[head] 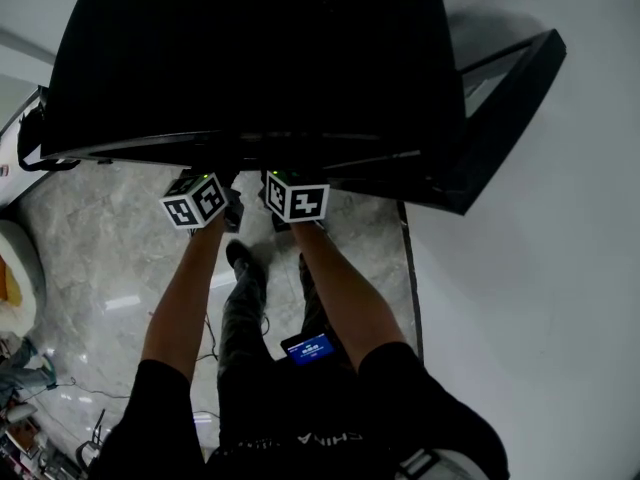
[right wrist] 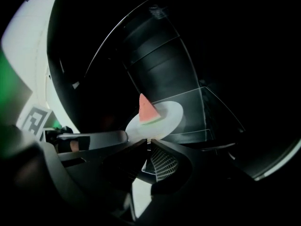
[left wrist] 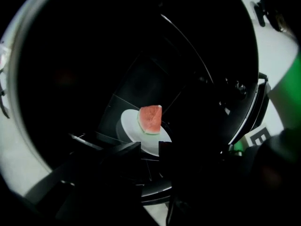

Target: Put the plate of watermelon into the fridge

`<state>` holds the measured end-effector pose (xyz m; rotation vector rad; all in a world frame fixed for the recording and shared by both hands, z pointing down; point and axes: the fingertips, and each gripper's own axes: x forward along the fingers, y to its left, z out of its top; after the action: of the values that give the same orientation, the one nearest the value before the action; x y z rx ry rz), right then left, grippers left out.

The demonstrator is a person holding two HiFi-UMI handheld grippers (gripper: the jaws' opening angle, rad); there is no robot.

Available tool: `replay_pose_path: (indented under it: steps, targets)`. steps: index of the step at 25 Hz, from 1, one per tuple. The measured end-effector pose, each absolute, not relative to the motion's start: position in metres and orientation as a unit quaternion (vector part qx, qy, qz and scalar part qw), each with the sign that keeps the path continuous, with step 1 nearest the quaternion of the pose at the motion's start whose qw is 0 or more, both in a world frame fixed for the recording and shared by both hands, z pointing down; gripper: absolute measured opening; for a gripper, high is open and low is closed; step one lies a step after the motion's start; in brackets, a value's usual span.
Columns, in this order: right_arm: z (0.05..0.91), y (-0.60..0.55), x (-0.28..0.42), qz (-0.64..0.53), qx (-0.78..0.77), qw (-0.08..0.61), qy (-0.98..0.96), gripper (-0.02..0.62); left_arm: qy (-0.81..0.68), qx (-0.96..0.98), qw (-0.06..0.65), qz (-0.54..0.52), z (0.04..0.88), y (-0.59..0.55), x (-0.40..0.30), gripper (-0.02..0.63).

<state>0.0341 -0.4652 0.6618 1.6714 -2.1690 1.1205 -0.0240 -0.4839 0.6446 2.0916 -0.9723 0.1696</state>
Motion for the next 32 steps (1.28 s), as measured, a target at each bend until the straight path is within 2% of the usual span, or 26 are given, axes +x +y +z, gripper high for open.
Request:
replay_pose_path:
  steps: [10,14,20,23,26,32]
  targets:
    - [0.662,-0.487,0.042,0.366,0.562,0.134,-0.73,0.035,-0.384,0.838,0.376,0.094,0.647,-0.501,-0.012,0.123]
    - [0.656,-0.485,0.045,0.364,0.551,0.149,-0.736,0.035,-0.358,0.863,0.34,0.11,0.638,-0.494,-0.011,0.043]
    - [0.615,-0.472,0.037,0.363,0.52,0.155,-0.757,0.035,-0.308,0.895,0.286,0.149,0.601,-0.469,-0.018,0.035]
    - [0.577,-0.457,0.02,0.358,0.498,0.162,-0.773,0.035,-0.294,0.914,0.246,0.136,0.549,-0.455,-0.028,0.031]
    - [0.556,-0.442,0.013,0.329,0.487,0.157,-0.793,0.035,-0.29,0.926,0.212,0.118,0.532,-0.44,-0.034,0.029]
    - [0.541,-0.377,0.005,0.308,0.452,0.154,-0.823,0.035,-0.278,0.929,0.211,0.119,0.524,-0.367,-0.037,0.028]
